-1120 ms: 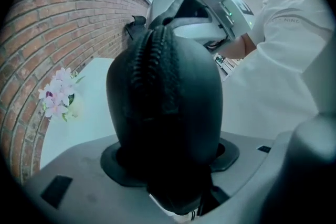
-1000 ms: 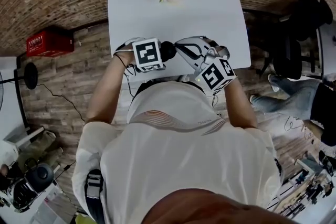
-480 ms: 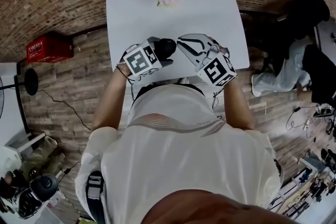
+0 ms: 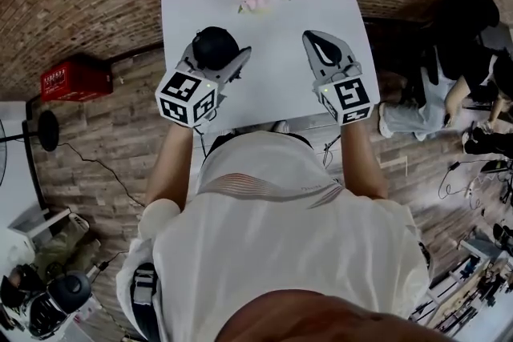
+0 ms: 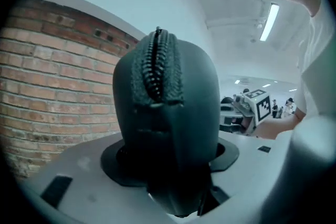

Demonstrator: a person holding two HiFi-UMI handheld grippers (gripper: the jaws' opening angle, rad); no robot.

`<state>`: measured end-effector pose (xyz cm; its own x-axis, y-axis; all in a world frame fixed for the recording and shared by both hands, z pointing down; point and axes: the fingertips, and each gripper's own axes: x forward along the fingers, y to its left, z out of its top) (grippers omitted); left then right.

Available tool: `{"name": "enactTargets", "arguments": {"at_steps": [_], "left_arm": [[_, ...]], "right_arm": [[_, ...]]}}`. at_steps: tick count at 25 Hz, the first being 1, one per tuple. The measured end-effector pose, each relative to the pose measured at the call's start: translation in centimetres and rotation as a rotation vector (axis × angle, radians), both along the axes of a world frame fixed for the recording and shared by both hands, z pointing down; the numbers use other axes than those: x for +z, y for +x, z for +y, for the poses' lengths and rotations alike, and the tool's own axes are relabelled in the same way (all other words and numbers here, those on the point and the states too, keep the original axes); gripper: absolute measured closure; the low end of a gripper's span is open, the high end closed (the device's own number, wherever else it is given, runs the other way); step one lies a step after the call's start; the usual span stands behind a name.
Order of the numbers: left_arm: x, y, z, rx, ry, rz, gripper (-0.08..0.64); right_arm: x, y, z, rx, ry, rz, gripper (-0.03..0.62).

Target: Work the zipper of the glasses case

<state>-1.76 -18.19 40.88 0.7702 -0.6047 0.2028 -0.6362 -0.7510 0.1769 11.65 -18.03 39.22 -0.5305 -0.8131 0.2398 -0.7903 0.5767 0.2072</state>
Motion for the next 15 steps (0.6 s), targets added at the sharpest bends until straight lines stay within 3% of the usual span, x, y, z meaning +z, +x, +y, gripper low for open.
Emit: {"name": "enactTargets", "arguments": {"at_steps": [4, 7, 15], "left_arm": [[-2.4, -3.6, -0.7, -0.19, 0.092, 0.027, 0.287], [-2.9, -5.4, -0.8, -0.275, 0.121, 0.037, 0.287], [-3.4, -6.1, -1.0, -0.305, 0.132, 0.055, 0.287]], "right_arm": [[-1.0, 2.5, -0.5, 0.087, -0.037, -0.186, 0.54], [-1.2, 4.2, -0.8, 0.15, -0.051, -0.243, 0.541], [-1.3, 4.6, -1.0, 0.177, -0.04, -0.227, 0.54]]}}
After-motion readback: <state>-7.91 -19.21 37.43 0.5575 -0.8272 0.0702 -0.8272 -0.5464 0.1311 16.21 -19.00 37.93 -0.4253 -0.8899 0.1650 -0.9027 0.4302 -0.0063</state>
